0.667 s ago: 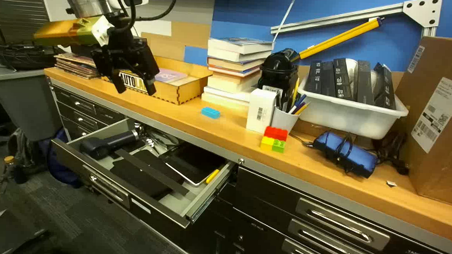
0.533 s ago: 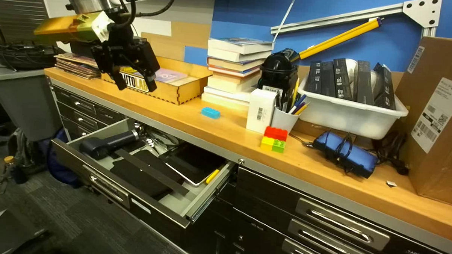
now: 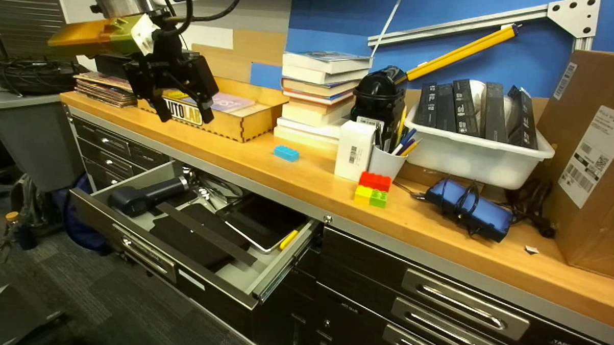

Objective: Put the blue block in the drawer and close it

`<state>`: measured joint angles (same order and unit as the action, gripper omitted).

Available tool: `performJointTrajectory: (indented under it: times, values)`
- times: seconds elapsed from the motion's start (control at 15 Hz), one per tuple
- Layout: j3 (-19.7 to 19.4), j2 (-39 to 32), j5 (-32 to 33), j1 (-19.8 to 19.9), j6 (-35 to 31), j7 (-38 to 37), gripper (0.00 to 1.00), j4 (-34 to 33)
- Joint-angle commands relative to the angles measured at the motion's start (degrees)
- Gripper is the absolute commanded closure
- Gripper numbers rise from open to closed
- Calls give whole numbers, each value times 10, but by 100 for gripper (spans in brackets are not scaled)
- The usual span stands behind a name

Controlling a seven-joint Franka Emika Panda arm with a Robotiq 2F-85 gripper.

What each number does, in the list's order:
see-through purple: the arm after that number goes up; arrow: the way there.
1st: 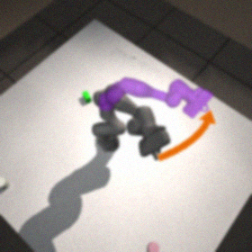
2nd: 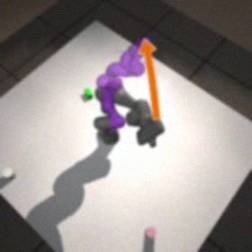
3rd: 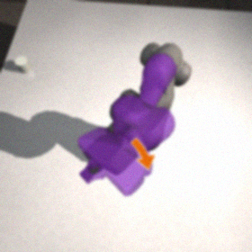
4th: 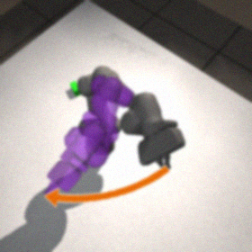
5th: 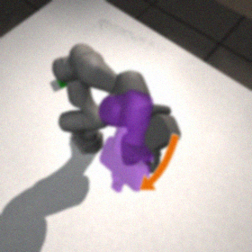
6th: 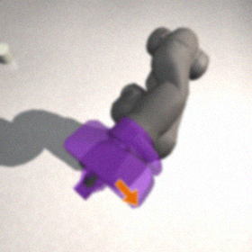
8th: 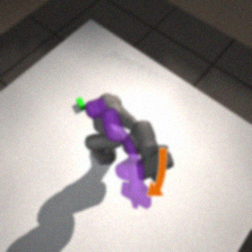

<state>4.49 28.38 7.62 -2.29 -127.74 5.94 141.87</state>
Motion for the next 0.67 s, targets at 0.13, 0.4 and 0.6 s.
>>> performJointTrajectory:
  times: [0.13,0.4,0.6]
  values:
    - [-28,-117,-34,-55,-1,129,0,-139]
    - [-6,-223,-28,-52,-5,97,0,-236]
    - [1,-296,-16,-51,-30,123,0,-283]
